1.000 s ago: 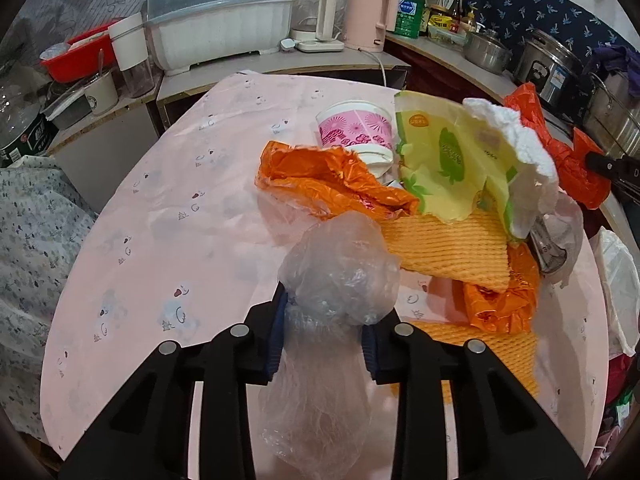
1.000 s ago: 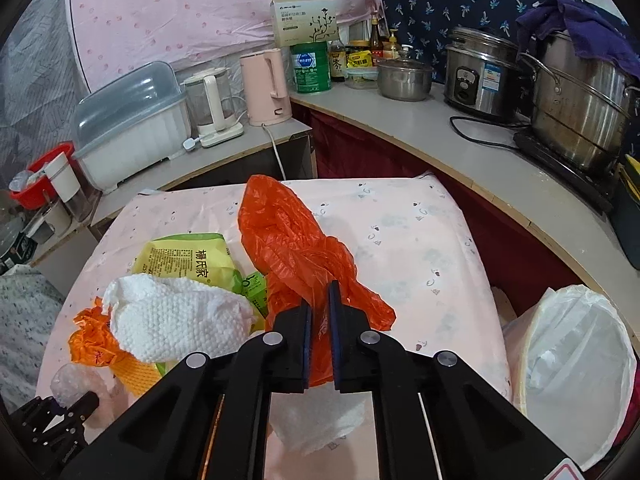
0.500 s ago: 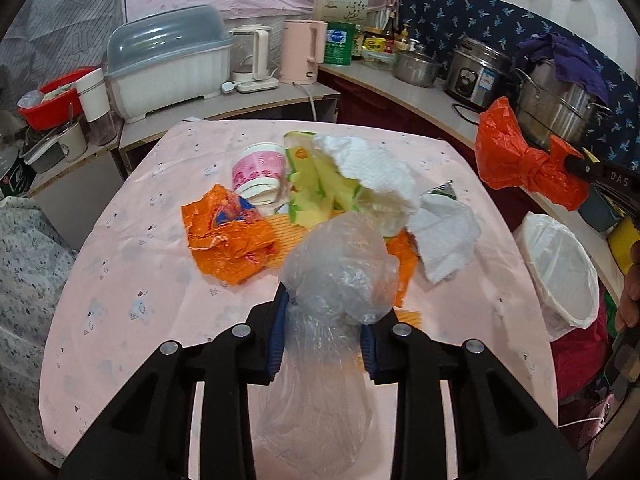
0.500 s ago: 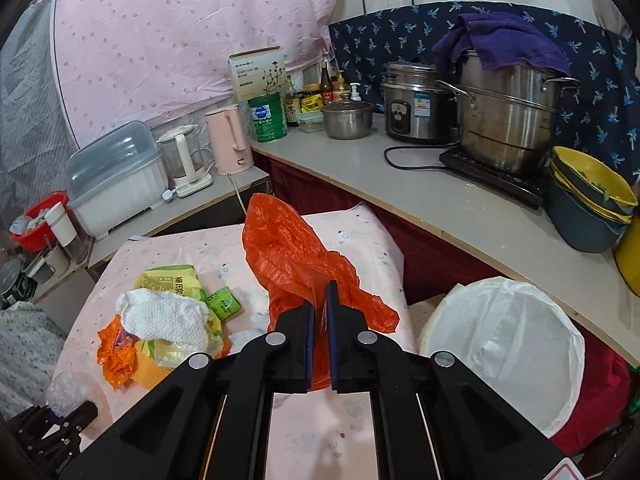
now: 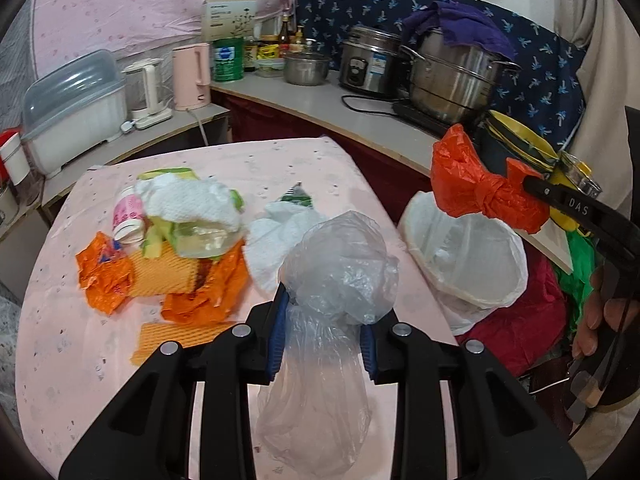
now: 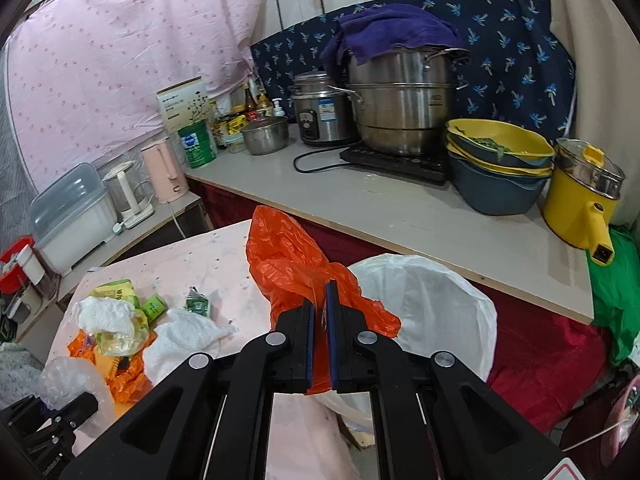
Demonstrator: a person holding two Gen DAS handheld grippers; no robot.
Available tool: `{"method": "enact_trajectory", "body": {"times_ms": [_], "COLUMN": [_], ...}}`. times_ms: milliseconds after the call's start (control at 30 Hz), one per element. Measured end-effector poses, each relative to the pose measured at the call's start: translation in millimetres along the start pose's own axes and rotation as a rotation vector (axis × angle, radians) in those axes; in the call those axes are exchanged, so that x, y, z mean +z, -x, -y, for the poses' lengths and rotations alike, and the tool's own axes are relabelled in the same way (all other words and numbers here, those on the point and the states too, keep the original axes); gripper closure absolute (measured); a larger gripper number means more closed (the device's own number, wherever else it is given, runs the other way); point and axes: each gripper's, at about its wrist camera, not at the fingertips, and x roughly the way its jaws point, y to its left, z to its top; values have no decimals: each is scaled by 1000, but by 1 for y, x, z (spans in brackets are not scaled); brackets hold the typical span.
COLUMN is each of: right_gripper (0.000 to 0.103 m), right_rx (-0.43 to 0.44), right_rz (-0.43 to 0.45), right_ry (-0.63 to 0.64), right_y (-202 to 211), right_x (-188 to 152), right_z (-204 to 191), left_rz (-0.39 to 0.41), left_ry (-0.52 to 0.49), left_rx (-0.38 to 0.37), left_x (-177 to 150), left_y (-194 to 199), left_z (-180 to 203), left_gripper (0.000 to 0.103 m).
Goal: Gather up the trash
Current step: 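Carry the orange bag and clear bag with both grippers over the white trash bin, then open the left gripper over the bin while the right gripper drops the orange bag in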
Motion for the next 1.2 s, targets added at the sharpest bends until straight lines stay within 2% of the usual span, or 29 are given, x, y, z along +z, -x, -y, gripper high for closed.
{"method": "enact_trajectory", "body": {"times_ms": [300, 533, 900, 967, 1100, 1200], "right_gripper": [98, 98, 98, 98, 97, 95], "right_rx": [-93, -129, -148, -146, -140, -131], "right_rz": [-5, -23, -49, -53, -61, -66], "right_ry": [-98, -149, -185, -188, -187, -184], "right_y": [7, 1, -14, -17, -25, -30], "right_x": [-13, -23, -30, -29, -29, -28], "right_z": [74, 107, 129, 130, 129, 125], "left_rz": [-17, -46, -103, -110, -94, -92], "left_ry": [-102, -166, -229, -232, -220, -217], "left_rx": [-166, -246, -249, -244, -228, -228], "left_x": [27, 41, 46, 47, 49, 50], "left_y": [-34, -68, -124, -131, -136, -138], "left_z": [84, 140, 178, 179, 178, 176], "left_gripper": [74, 73, 69, 66, 45, 44]}}
